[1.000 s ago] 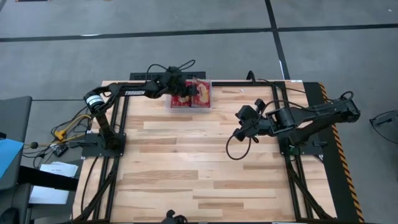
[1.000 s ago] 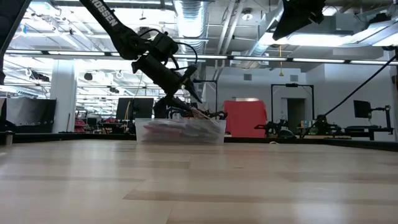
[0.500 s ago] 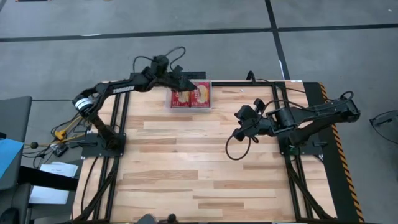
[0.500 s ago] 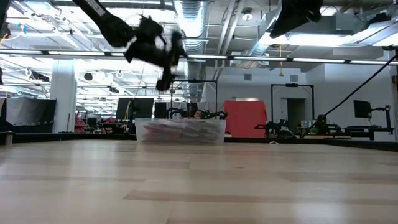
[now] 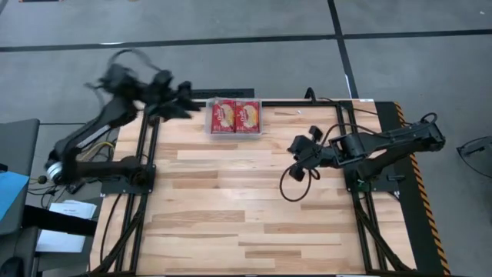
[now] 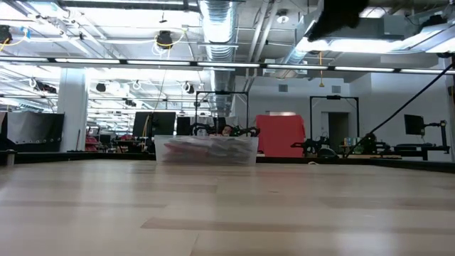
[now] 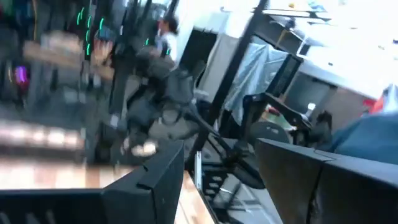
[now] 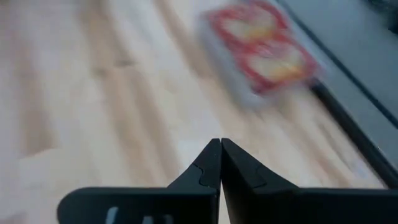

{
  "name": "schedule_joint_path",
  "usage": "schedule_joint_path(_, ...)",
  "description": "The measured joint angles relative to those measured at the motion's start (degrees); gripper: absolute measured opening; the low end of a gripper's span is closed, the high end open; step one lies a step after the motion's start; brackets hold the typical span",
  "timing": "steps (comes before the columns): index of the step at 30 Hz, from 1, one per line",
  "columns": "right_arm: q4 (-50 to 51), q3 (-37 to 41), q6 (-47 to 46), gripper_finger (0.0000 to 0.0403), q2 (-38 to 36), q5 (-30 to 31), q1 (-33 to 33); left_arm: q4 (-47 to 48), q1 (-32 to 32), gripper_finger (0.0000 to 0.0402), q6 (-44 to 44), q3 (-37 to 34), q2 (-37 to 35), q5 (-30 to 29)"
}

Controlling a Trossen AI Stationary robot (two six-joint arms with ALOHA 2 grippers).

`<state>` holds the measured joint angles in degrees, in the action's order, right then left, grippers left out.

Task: Sort popcorn bags into baskets
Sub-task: Return to Home Position

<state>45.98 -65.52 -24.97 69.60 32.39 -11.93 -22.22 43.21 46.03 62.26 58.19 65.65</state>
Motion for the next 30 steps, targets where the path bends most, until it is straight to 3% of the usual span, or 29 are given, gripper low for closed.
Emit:
schedule_joint_path(5,-13.8,-0.4,15.5,0.003,-4.8,-10.0,2.7,0.2,0.6,0.0185,-9.8,-0.4,-11.3,-1.8)
schedule_joint_path(9,-7.0,-0.1,15.3,0.0039,-12.8,-9.6,8.8,2.8,3.3,0.0185,-10.5,-4.0,-19.7,-1.2)
schedule_joint_path(13,-6.3,3.3,14.9,0.005,-24.3,-10.0,14.7,6.7,4.1,0.0185,-10.0,-12.3,-26.8,-3.5)
schedule_joint_path(17,-9.7,12.9,12.7,0.0054,-37.0,-11.3,16.6,3.6,4.1,0.0185,-7.1,-23.9,-33.8,-8.0)
schedule_joint_path(23,-18.9,33.0,5.2,0.0055,-55.4,-11.7,16.4,-7.9,4.1,0.0185,1.4,-41.6,-43.1,-8.2)
schedule_joint_path(30,-33.0,50.3,6.4,0.0055,-63.9,-14.4,14.1,-20.2,4.1,0.0185,11.5,-57.3,-52.2,-10.7)
